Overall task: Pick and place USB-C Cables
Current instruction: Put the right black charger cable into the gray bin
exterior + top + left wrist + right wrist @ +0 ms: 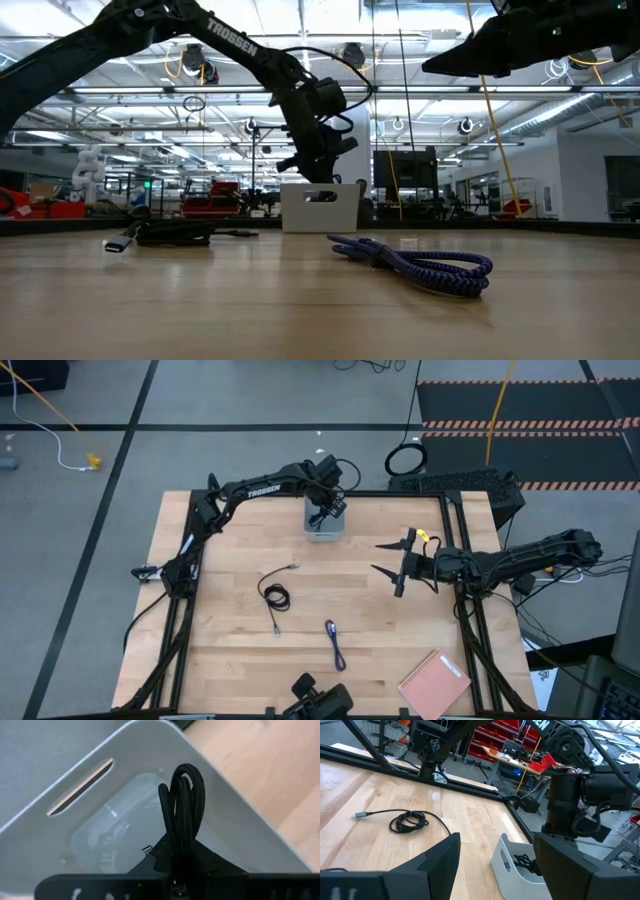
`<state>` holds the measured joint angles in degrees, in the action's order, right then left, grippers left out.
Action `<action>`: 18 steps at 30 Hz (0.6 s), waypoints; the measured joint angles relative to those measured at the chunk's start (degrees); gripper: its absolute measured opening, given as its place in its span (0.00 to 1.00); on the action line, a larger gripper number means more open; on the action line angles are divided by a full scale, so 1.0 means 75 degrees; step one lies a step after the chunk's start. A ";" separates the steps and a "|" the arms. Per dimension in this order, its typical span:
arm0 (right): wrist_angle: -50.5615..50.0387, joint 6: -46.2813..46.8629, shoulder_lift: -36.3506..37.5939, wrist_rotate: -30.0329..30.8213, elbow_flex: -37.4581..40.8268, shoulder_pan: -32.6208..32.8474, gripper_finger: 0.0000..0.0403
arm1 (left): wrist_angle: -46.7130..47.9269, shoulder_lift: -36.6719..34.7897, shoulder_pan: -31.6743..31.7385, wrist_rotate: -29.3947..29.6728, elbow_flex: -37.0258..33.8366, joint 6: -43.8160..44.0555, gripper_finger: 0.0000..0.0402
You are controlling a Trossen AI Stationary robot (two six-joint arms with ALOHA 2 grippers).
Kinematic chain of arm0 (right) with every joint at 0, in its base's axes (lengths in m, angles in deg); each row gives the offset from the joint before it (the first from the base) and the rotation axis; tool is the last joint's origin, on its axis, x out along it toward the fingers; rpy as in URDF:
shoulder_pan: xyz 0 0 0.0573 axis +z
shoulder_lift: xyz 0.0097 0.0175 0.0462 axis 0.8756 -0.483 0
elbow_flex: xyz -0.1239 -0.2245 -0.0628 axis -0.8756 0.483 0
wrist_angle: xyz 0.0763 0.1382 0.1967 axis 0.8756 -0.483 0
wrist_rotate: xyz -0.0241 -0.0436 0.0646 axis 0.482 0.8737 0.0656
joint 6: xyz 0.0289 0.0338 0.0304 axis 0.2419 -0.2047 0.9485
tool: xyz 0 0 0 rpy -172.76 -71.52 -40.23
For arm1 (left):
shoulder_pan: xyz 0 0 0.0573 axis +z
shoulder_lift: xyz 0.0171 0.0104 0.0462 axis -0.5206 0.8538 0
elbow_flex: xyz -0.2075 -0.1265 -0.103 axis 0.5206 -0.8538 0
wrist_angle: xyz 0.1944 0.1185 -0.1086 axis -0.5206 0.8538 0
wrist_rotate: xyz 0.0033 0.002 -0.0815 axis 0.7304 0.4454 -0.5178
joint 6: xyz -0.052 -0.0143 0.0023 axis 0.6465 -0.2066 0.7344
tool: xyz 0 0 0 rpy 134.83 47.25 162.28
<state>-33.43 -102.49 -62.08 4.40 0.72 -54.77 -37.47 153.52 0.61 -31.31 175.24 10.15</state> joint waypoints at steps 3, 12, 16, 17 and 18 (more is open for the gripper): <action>0.0000 0.0000 0.0000 0.0000 0.0000 0.0000 0.60 | 0.0061 0.0088 0.0036 -0.0003 -0.0006 0.0014 0.06; -0.0002 0.0002 0.0000 -0.0001 0.0000 0.0000 0.60 | 0.0006 0.0097 0.0042 0.0061 -0.0006 0.0107 0.16; -0.0004 0.0020 0.0000 -0.0003 0.0000 0.0000 0.60 | 0.0005 0.0097 0.0052 -0.0003 -0.0006 0.0081 0.22; -0.0004 0.0037 0.0000 -0.0003 0.0000 0.0000 0.60 | 0.0014 0.0072 0.0056 -0.0096 -0.0006 0.0065 0.23; -0.0004 0.0058 0.0000 -0.0003 0.0000 0.0000 0.60 | 0.0042 0.0034 0.0056 -0.0149 -0.0006 0.0044 0.25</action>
<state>-33.46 -102.05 -62.08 4.38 0.72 -54.77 -37.16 153.77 1.03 -32.43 175.20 10.49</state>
